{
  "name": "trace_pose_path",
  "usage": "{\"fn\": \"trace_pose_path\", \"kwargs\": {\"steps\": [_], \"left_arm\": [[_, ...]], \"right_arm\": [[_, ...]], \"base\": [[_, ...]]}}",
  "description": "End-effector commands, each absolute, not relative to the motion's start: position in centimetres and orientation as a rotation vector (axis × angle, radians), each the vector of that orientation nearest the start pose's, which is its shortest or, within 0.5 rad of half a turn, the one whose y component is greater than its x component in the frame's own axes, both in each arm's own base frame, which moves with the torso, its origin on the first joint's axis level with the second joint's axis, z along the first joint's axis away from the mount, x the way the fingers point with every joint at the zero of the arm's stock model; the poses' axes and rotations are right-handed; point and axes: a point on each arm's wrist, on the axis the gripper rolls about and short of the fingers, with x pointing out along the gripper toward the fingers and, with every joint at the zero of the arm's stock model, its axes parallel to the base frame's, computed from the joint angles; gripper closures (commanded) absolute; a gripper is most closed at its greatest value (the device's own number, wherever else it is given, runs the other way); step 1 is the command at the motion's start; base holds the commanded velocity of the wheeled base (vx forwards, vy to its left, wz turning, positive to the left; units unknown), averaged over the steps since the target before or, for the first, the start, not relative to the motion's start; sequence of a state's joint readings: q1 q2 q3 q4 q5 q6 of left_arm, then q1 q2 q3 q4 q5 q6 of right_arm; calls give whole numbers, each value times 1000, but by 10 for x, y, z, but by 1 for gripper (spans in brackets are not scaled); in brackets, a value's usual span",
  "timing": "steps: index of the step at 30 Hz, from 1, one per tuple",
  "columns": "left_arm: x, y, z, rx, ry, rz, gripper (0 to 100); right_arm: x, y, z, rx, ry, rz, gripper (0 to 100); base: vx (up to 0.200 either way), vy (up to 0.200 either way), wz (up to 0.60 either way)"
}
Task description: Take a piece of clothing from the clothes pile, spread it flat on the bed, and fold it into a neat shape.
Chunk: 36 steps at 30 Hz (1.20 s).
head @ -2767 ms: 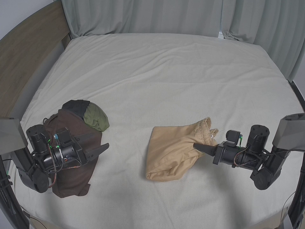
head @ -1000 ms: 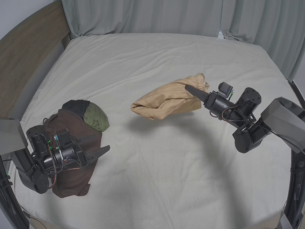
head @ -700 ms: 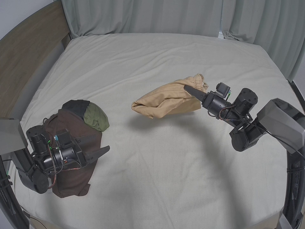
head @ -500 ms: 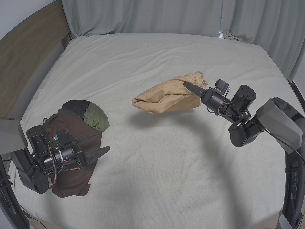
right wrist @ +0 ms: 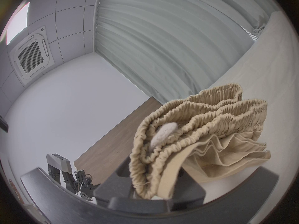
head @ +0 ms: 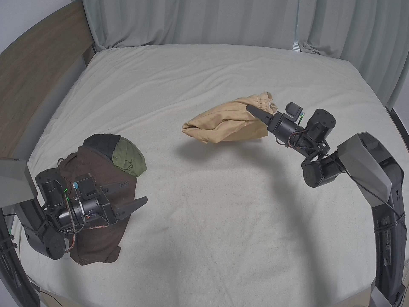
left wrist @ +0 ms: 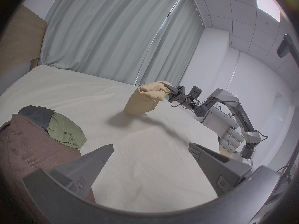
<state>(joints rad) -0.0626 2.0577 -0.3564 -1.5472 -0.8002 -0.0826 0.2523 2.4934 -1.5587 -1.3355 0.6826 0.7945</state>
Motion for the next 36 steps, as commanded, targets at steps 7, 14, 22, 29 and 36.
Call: {"fn": "trace_pose_path", "kwargs": {"steps": [7, 14, 22, 29, 36], "left_arm": [[286, -34, 66, -135, 187, -855, 0], [286, -34, 66, -135, 187, -855, 0], [286, -34, 66, -134, 188, -854, 0], [286, -34, 66, -134, 188, -856, 0], [286, -34, 66, -134, 188, -856, 0]], "right_arm": [[466, 129, 45, 642, 130, 956, 100], [435, 121, 11, 635, 208, 918, 100], [415, 116, -22, 582, 301, 855, 100], [411, 117, -42, 577, 335, 800, 100], [411, 117, -47, 557, 334, 799, 100]], "base": [[0, 0, 0], [0, 0, 0], [0, 0, 0], [0, 0, 0], [0, 0, 0]]}}
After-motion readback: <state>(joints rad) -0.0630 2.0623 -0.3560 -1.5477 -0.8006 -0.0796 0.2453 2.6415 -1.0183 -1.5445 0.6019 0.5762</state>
